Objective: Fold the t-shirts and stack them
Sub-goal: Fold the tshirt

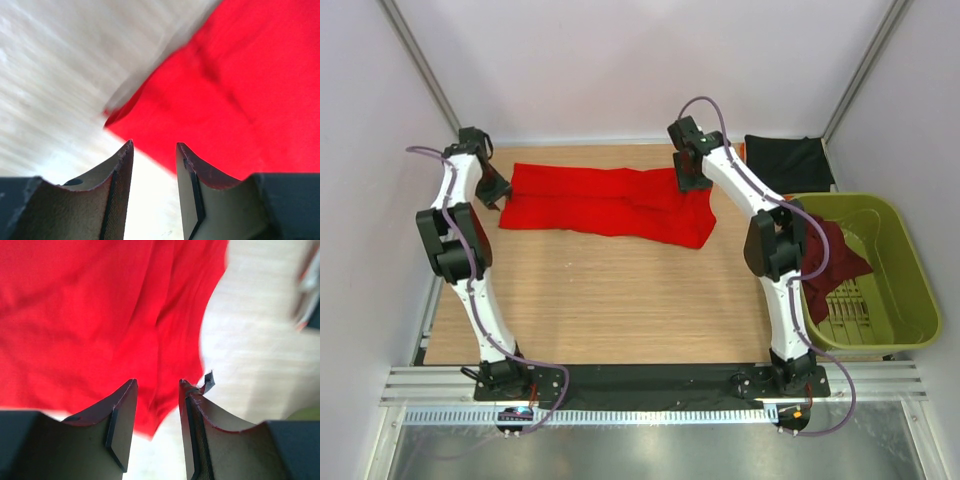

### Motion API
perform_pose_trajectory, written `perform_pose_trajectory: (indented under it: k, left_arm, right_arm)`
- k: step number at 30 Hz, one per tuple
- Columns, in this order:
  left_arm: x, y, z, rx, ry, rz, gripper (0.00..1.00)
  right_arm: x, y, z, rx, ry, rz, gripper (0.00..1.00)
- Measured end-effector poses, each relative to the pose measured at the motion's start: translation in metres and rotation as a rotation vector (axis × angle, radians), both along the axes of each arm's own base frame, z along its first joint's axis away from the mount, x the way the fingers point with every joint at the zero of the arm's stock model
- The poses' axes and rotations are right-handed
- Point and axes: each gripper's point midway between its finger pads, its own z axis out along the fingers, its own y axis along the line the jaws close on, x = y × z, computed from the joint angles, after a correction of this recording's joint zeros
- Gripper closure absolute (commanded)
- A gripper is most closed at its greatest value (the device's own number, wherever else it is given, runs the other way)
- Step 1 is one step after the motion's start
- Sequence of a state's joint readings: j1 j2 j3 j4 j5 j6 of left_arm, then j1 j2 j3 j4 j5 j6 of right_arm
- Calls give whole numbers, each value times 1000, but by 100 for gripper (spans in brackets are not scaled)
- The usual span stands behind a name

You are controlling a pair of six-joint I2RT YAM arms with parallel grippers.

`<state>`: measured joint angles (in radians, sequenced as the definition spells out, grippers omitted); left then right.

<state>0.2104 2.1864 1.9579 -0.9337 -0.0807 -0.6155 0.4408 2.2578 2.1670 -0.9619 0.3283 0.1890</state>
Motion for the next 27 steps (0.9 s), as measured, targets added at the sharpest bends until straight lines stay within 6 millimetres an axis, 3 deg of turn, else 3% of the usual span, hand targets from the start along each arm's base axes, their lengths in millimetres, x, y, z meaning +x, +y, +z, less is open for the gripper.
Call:
perform_pose_trajectory:
  k: [9,16,20,27]
  left_arm:
    - [-53,-26,-46,-99,139,-109,55]
    - [-64,-39,-64,-209,144,-112,54]
    - [-60,-36,-63,-210,127,-106,52]
    - [-56,-21,-63,-208,94,-49,50]
  right_arm:
    - [-91,3,-27,213,322,4,55]
    - [-141,-5,-74,240,484,22,56]
    - [-149,-6,-93,242,501,57,58]
    - [-140,-5,-100,234,457,110,63]
